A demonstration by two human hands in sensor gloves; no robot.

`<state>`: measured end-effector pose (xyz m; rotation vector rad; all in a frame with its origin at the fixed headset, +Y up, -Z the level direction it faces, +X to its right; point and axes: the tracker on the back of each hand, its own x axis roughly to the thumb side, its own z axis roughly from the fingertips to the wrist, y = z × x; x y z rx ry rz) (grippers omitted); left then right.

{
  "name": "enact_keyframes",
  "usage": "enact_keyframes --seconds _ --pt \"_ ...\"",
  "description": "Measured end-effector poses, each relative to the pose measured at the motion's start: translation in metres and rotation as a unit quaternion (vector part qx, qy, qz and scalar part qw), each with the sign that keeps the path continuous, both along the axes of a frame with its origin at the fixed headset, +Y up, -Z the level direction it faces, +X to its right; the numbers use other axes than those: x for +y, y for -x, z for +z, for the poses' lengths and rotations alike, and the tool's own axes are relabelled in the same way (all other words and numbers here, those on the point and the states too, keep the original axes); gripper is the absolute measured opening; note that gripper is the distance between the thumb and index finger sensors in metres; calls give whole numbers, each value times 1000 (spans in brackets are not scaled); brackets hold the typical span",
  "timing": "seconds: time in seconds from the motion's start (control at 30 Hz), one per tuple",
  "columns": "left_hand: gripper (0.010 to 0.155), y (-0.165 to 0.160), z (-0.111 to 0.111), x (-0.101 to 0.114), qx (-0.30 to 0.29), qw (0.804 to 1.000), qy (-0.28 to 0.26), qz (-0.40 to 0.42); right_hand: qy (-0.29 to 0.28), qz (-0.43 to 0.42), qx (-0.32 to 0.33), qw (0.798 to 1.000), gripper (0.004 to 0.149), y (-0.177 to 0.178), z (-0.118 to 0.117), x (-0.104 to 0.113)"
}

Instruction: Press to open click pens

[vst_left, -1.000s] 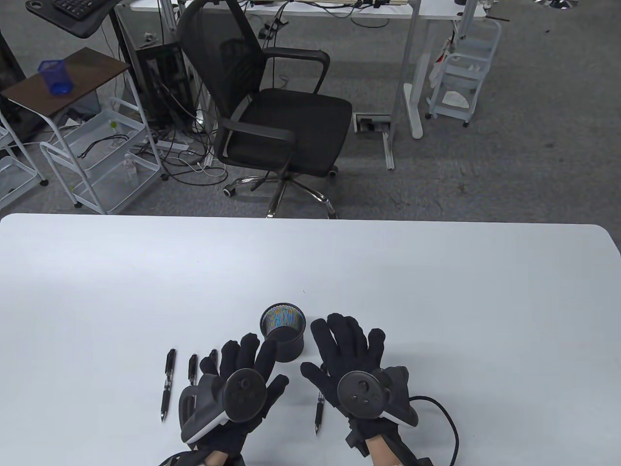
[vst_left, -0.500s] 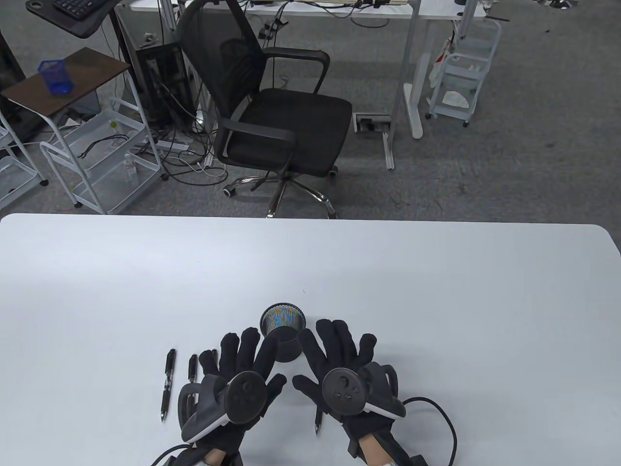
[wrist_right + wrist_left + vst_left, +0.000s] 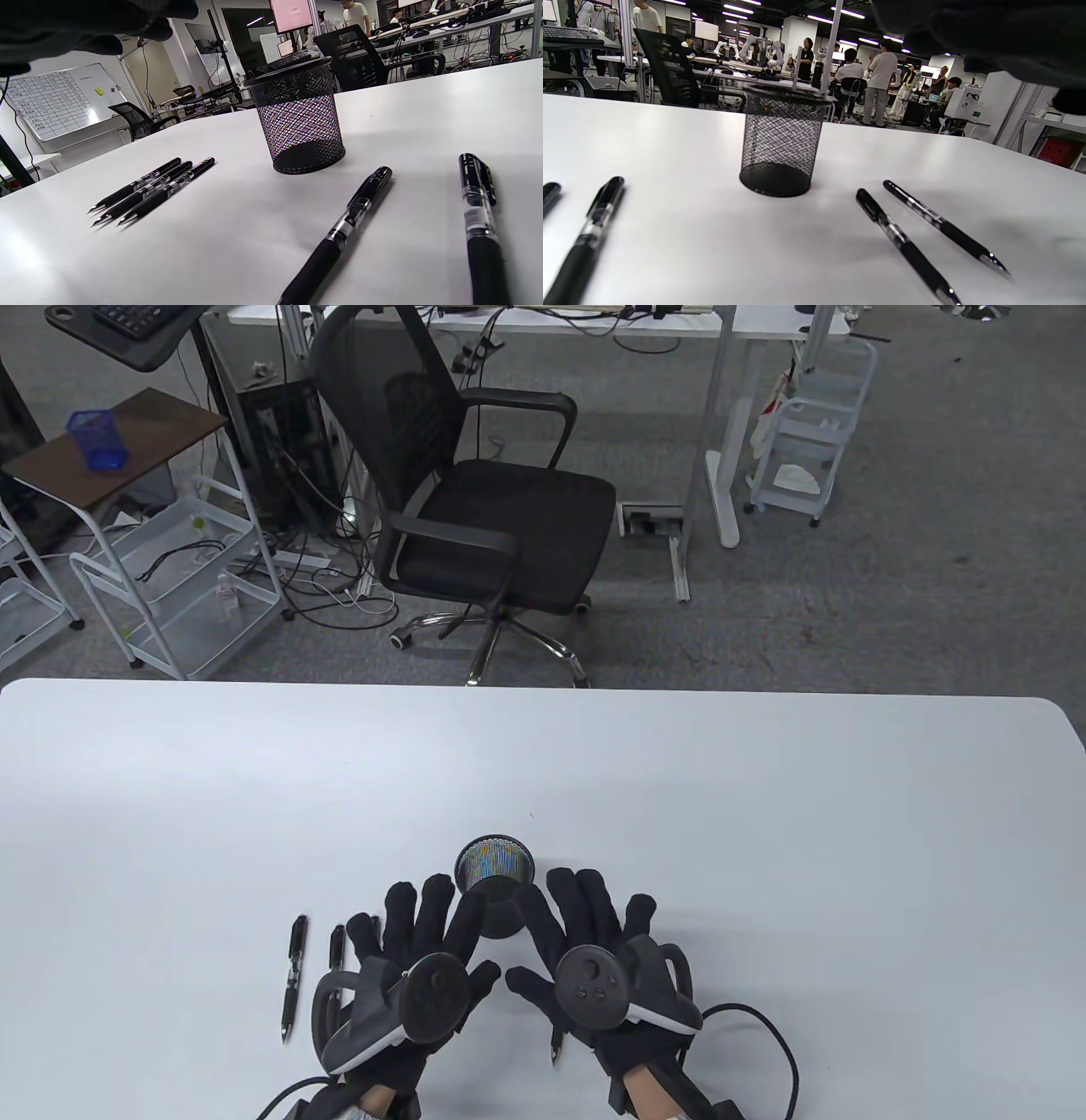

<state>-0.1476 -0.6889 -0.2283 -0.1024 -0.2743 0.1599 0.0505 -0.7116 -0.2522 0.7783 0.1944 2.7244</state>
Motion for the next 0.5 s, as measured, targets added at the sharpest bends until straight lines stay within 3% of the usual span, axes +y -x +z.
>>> enact_keyframes --seconds 0.5 --pt "71 -2 0 0 -4 1000 15 -10 -6 -6 -3 1000 76 -1 -1 0"
